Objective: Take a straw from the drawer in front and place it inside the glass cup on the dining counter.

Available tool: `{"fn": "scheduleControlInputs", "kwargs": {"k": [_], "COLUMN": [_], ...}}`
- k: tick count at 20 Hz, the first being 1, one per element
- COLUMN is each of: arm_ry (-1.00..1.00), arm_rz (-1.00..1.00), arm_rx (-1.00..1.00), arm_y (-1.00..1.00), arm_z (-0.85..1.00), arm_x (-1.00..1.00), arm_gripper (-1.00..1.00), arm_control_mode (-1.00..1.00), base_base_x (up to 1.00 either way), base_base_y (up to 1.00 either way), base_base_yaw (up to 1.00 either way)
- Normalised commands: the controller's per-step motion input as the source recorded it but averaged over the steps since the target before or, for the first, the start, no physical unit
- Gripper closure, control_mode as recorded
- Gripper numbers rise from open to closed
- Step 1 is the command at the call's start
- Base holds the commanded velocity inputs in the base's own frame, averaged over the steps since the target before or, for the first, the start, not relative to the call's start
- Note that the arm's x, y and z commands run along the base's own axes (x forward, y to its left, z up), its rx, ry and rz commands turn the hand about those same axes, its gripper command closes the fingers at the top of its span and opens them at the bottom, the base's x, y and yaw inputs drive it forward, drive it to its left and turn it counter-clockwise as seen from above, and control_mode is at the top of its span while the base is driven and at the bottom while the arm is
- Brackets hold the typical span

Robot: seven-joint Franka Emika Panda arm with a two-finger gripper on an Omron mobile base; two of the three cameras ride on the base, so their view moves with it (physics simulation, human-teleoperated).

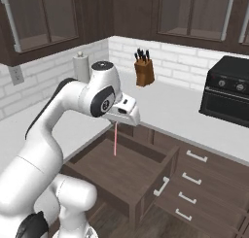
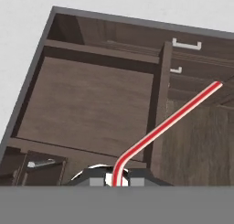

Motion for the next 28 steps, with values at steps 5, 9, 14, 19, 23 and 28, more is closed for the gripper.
{"fn": "scheduleControlInputs", "kwargs": {"k": [5,9,14,19,23,28], "arm_ry": [-0.03,-0.01,0.00,0.00,0.00,0.00], "arm_rz": [0.00,0.00,0.00,0.00,0.00,0.00], "arm_rx": [-0.02,-0.01,0.00,0.00,0.00,0.00], "arm_y": [0.00,0.00,0.00,0.00,0.00,0.00], "arm_z": [-0.10,-0.03,0.00,0.00,0.00,0.00], "arm_x": [-0.02,-0.08,0.00,0.00,0.00,0.00], "arm_gripper": [1.00,1.00,1.00,1.00,1.00,1.00], "arm_control_mode": [-1.00,1.00,1.00,1.00,1.00,1.00], "base_base_x": [0.00,-0.42,-1.00,-0.65,0.00,0.00], "base_base_y": [0.00,-0.02,-0.39,-0.61,-0.29,-0.24], "base_base_yaw": [0.00,0.00,-0.05,-0.41,-0.85,-0.88]}}
